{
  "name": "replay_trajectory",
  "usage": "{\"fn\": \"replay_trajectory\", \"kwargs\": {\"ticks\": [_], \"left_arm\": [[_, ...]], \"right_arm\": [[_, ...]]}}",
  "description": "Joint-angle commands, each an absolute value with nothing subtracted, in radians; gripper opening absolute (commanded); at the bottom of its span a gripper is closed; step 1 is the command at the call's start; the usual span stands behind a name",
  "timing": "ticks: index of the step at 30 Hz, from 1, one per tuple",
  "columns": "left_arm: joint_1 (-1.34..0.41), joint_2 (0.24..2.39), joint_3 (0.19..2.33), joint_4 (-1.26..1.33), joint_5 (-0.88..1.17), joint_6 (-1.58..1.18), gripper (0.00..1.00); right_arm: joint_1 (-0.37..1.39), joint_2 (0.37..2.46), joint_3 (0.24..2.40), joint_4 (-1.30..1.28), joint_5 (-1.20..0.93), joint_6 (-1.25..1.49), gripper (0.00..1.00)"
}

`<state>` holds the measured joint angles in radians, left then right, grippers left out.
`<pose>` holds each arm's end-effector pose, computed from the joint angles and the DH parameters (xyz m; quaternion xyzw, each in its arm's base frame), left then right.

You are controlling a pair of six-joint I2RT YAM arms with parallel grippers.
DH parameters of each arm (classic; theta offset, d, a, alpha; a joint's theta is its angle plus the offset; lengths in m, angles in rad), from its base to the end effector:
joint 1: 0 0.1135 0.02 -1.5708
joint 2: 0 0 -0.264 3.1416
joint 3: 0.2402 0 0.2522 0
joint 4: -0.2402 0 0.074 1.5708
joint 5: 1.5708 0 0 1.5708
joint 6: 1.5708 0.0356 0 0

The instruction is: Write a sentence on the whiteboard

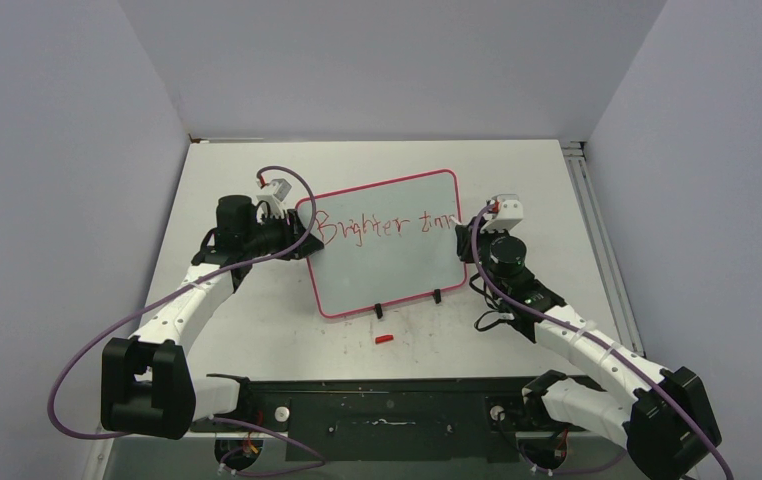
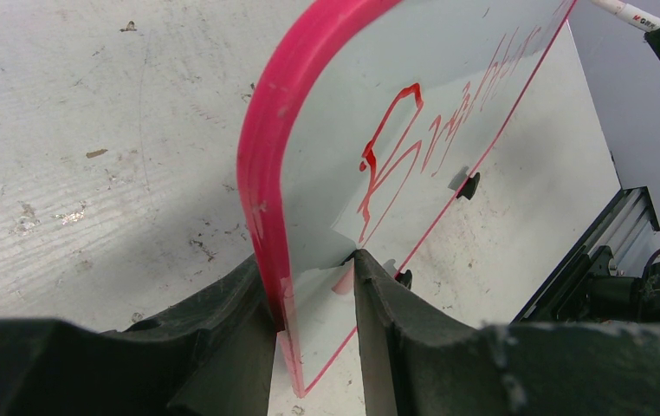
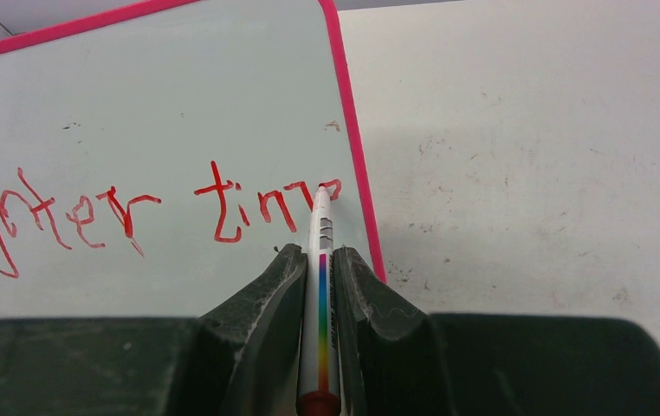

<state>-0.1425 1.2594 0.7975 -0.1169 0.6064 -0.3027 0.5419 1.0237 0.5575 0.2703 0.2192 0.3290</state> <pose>0.2659 -0.0587 0.2529 0.0745 0.8481 -0.3564 0.3850 0.2054 0.1146 0.2613 -0.0126 0.7713 0.1894 0.6076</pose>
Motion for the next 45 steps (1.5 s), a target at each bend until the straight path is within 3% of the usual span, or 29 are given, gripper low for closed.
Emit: {"fn": "replay_trajectory", "kwargs": {"ticks": [1,45], "left_arm": [[-0.14,1.23,0.829,-0.077,0.615,-0.295,0.33],[-0.14,1.23,0.828,-0.077,0.616,-0.296,0.34]], "right_arm": [[0.538,1.002,0.555,0.271,0.204,0.345,0.05],[0.537,0.923,0.566,0.224,0.288,0.341,0.05]]}}
